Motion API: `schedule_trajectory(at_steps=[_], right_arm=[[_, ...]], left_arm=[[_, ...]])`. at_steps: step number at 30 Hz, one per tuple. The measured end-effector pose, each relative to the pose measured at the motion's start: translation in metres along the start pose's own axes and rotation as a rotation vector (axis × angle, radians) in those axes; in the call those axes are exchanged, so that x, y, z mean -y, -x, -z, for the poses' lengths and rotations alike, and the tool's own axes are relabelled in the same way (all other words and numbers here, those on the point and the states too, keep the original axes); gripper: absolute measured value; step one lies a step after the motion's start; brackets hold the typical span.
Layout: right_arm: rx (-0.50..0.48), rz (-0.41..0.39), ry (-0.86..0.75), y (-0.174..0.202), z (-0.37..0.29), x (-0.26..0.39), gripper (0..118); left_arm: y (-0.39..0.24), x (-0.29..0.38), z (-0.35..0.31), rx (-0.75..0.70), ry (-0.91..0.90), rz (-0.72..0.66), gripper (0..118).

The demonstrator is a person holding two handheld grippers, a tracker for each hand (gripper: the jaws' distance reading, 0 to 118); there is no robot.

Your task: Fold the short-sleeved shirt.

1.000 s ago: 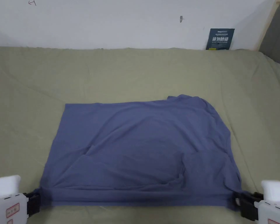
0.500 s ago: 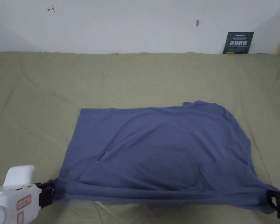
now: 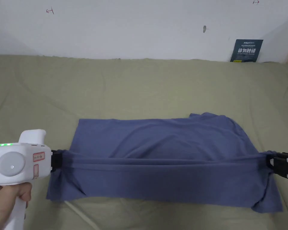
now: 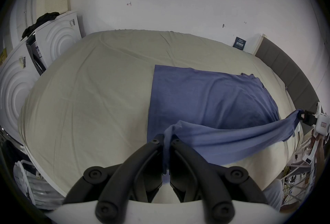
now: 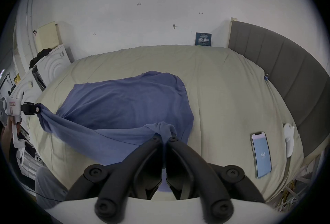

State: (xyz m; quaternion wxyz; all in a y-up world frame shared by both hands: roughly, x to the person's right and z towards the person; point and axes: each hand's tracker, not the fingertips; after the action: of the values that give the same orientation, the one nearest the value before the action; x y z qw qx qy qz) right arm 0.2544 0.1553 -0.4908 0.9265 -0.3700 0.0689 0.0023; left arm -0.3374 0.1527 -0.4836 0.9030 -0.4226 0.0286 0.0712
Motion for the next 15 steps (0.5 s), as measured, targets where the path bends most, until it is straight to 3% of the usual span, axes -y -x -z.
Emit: schedule_trajectory(at_steps=[5,12,13,14,15], right_arm=[[0.037,-0.006,0.077,-0.012,0.059,-0.011,4],[0.075,0.032,0.119,-0.001,0.088,-0.016,6],[0.073,0.039,0.128,-0.002,0.092,-0.015,13],[0.084,0.053,0.136,-0.002,0.101,-0.015,45],[0.108,0.059,0.142,-0.002,0.103,-0.014,82]], left_arm=[[-0.005,-0.017,0.039,-0.001,0.040,-0.012,2],[-0.007,-0.026,0.082,-0.009,0.087,-0.016,2],[-0.006,-0.027,0.086,-0.005,0.091,-0.022,5],[-0.004,-0.027,0.090,0.005,0.096,-0.034,18],[-0.003,-0.027,0.093,0.008,0.099,-0.050,73]])
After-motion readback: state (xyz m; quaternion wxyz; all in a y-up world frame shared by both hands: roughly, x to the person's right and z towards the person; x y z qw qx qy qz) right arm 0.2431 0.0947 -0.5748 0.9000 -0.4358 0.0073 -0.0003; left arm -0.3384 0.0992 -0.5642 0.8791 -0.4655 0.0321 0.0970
